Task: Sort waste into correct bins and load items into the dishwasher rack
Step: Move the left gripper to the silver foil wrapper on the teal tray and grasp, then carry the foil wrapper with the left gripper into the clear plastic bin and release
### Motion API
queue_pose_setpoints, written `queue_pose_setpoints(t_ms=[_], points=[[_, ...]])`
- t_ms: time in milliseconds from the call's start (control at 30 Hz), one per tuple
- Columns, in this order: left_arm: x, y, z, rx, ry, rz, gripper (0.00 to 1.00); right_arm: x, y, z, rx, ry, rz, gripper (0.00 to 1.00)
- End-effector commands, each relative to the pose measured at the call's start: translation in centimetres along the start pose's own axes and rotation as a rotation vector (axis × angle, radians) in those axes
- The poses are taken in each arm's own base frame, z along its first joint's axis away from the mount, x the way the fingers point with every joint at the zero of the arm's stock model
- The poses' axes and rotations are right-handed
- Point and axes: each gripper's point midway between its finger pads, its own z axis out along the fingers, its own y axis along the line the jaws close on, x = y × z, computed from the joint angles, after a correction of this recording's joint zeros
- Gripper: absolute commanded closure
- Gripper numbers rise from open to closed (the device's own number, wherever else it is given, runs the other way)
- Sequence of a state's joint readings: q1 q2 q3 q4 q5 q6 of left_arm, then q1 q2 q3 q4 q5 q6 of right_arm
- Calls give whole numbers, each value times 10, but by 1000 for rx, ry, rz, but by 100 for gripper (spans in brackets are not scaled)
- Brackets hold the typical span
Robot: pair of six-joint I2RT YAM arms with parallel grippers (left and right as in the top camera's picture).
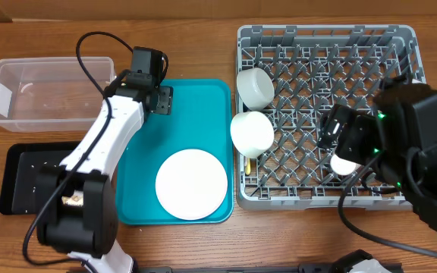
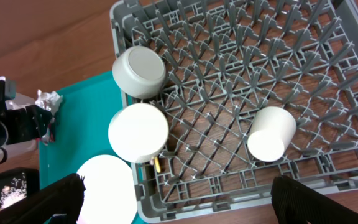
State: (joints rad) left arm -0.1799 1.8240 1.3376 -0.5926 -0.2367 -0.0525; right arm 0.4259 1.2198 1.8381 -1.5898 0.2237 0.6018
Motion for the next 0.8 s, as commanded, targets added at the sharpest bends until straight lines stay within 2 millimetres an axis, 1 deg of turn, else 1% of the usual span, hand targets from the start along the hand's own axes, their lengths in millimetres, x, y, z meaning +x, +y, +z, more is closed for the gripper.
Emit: queue_pose_setpoints(t_ms=[0, 133, 233, 333, 633, 767], points=[[6, 17, 21, -122, 30, -30, 32, -1, 1, 4, 7, 8, -7, 0], [8, 13, 33, -120, 38, -29, 39, 2, 0, 6, 21, 25, -12, 0], [15, 8, 43, -105, 66, -21, 48, 2, -1, 6, 21, 25, -12, 0], [21, 7, 48, -103, 88, -15, 62, 2, -1, 6, 23, 27, -13, 0], [22, 7, 51, -100, 91, -7, 61, 4, -2, 6, 28, 34, -14, 0], [21, 9, 51, -99, 87, -11, 55, 6, -4, 6, 34, 42, -16, 0]])
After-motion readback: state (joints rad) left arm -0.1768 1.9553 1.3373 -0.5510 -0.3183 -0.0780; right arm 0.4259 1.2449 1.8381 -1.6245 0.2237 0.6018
